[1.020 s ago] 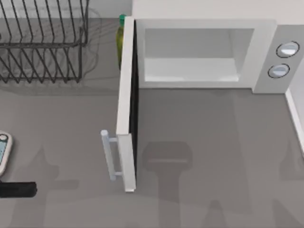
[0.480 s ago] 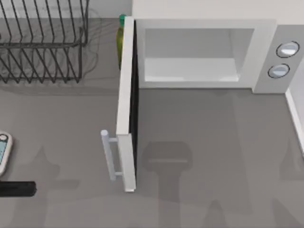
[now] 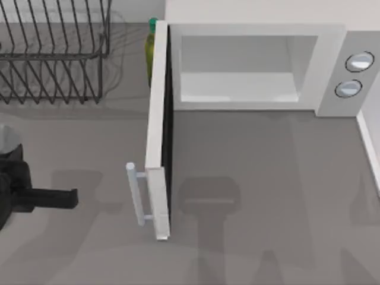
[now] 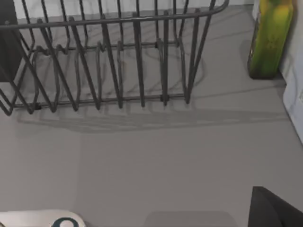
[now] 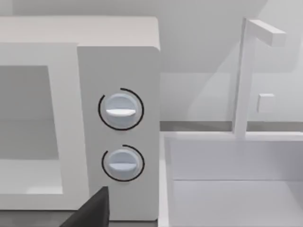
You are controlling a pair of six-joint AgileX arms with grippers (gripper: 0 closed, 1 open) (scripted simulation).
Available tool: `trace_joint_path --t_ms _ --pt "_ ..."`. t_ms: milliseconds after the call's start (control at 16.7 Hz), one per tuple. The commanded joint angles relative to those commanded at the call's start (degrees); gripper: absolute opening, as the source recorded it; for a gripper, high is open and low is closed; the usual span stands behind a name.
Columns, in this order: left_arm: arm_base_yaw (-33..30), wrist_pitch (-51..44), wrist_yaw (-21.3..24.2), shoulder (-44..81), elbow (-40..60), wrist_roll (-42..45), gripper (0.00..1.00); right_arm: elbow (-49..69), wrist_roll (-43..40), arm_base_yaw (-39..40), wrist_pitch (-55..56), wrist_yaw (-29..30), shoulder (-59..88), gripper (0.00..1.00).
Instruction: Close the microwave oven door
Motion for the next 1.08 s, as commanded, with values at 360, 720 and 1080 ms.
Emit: trace_joint_path --t_ms 360,720,1080 --pt "4.2 -6.4 8.2 25.5 13.6 -8.2 0.00 0.0 0.0 0.0 0.0 0.0 0.0 1.00" --pt "5.7 -8.0 10.8 31.0 17.2 -10.4 0.00 0.0 0.0 0.0 0.0 0.0 0.0 1.00" --pt "5.4 -3.9 10.7 32.4 14.0 -10.4 0.00 0.0 0.0 0.0 0.0 0.0 0.0 1.00"
